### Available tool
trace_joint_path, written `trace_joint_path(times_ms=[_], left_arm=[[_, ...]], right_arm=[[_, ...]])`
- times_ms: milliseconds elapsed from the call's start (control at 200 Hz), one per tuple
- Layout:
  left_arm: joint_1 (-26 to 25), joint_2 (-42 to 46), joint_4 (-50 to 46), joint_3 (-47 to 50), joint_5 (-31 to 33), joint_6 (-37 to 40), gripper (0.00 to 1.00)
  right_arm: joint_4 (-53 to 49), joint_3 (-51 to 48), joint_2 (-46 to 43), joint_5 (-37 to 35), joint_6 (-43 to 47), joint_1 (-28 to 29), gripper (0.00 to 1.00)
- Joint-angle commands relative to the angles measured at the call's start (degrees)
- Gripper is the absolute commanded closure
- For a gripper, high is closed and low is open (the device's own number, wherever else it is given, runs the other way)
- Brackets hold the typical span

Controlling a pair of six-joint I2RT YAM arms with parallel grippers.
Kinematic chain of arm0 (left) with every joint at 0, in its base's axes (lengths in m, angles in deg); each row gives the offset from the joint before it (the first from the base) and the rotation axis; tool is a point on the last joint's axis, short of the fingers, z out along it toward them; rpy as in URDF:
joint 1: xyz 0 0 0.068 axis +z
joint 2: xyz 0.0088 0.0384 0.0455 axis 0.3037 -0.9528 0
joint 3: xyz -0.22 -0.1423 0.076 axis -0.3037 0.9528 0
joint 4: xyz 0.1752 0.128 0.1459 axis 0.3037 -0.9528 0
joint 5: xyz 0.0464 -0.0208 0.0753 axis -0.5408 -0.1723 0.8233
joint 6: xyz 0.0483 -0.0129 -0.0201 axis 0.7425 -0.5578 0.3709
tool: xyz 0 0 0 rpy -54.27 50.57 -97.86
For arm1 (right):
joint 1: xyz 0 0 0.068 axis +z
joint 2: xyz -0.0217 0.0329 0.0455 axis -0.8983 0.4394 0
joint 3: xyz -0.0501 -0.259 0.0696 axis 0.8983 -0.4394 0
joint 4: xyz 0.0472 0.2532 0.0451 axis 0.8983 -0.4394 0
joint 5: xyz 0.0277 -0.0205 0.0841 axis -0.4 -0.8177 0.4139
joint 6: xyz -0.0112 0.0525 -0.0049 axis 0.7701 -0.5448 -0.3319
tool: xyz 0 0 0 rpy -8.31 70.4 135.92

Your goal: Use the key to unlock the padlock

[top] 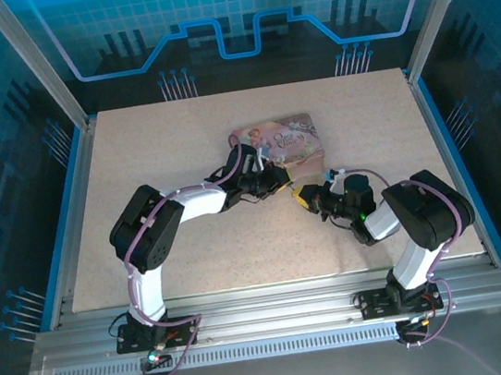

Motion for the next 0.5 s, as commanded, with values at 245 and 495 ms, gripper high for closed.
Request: trace_joint_path(times_ms=[245, 495], left_arm=[[0.05, 1.95, 1.97, -0.01, -4.11, -2.77, 0.90], [0.03, 1.76, 2.44, 0.26, -4.15, -2.88, 0.90]], right_arm=[[3.38, 2.07, 0.72, -1.56, -0.78, 0.72, 1.00], [3.59, 1.75, -0.05, -1.82, -0.80, 0.67, 1.00]])
